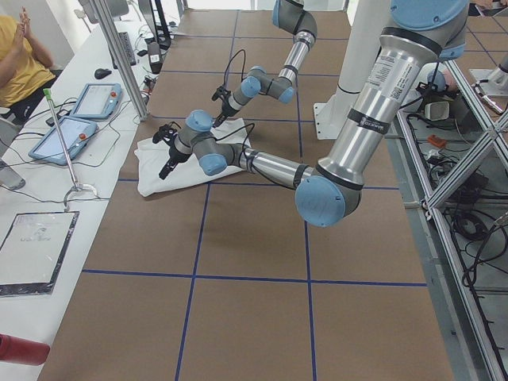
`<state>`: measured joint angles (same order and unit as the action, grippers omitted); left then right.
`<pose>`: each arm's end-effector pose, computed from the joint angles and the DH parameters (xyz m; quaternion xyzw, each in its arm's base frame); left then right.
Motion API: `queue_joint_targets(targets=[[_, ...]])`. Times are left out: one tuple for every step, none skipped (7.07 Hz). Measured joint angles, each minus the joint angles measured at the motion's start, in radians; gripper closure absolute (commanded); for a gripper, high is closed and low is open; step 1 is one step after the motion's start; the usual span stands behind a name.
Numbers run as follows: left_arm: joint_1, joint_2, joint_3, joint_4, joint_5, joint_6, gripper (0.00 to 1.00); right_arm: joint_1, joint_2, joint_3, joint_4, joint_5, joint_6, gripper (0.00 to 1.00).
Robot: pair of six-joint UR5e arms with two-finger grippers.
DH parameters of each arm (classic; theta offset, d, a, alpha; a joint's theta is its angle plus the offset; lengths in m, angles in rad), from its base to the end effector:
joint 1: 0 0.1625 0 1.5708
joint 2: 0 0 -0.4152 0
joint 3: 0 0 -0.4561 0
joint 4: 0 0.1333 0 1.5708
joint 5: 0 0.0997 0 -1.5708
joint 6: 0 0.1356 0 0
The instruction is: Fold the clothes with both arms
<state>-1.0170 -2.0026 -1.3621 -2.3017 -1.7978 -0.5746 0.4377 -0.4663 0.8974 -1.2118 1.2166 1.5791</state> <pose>0.3249 -0.7209 0.4338 0.3317 0.3289 0.0428 0.8832 -0.7802 -0.5642 0.1773 0.2396 -0.3355 0.2671 0.8711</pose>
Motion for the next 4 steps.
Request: queue_joint_targets(targets=[[0.000,0.000,0.000,-0.001,0.000,0.000,0.00,0.000,-0.001,0.000,0.000,0.000,0.000,0.84],[0.000,0.001,0.000,-0.001,0.000,-0.001,0.00,0.000,-0.001,0.000,0.001,0.000,-0.001,1.00],[0.000,0.001,0.000,-0.001,0.000,-0.001,0.00,0.000,-0.002,-0.002,0.001,0.001,-0.001,1.00],[0.000,0.001,0.000,-0.001,0.000,-0.001,0.00,0.000,-0.001,-0.003,0.001,0.004,-0.001,1.00]])
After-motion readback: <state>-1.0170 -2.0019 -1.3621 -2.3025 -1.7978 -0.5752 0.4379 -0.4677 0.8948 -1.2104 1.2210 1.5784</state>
